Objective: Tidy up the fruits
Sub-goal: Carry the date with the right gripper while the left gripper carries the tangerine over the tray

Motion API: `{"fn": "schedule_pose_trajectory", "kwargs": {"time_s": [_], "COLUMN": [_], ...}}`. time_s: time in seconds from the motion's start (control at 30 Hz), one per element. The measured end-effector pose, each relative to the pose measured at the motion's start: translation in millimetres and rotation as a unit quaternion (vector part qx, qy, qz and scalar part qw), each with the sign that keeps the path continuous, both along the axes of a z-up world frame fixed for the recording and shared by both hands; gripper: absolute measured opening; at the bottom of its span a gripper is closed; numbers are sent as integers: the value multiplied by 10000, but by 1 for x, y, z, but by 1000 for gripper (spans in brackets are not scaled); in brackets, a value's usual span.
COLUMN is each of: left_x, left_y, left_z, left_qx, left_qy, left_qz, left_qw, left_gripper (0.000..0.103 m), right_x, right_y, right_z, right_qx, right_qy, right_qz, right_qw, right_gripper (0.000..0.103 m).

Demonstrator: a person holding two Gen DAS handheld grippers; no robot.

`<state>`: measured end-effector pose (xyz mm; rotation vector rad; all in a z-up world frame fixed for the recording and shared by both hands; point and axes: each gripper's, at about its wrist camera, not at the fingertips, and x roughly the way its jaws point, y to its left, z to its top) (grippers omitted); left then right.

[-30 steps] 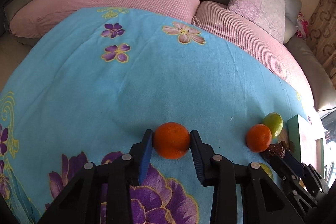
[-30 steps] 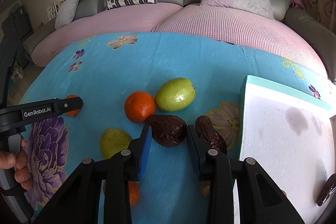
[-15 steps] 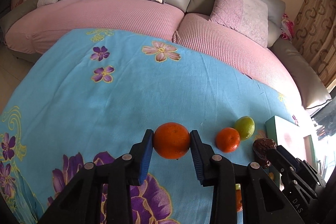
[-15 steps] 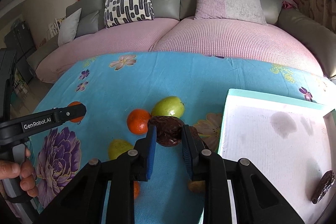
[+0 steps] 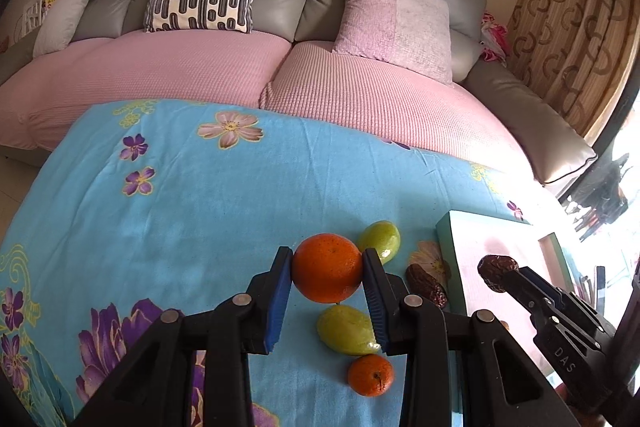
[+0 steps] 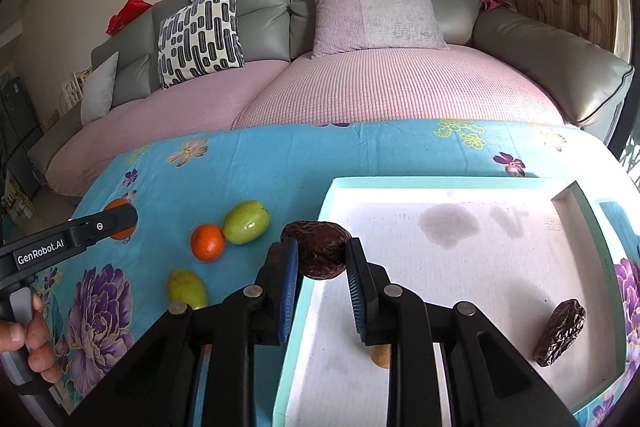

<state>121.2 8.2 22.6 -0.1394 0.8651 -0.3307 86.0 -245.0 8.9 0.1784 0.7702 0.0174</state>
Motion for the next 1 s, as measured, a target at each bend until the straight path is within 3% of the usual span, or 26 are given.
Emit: {"fn": "schedule_pose_trajectory", "kwargs": {"time_s": [0.3,0.67,1.0], "left_x": [-18,-51,-63], "left_y": [-61,-137,-163], "left_z": [5,-1,-23], "left_qx": [84,251,547], "left_qy": [-69,10,281], "left_qz": [-769,-1787,-2158], "left_qw": [9970,9836,9745], "left_gripper": [37,37,37], "right_x": [-15,-42,-46], "right_y": [-48,-109,-123], "right_z": [2,6,-1], "right_qx": [-18,-28,27], "right_qy": [54,81,227], "right_qz": [-530,-1261,-1365], "right_qw": [9986,9920,9904], "right_gripper": [25,26,26]}}
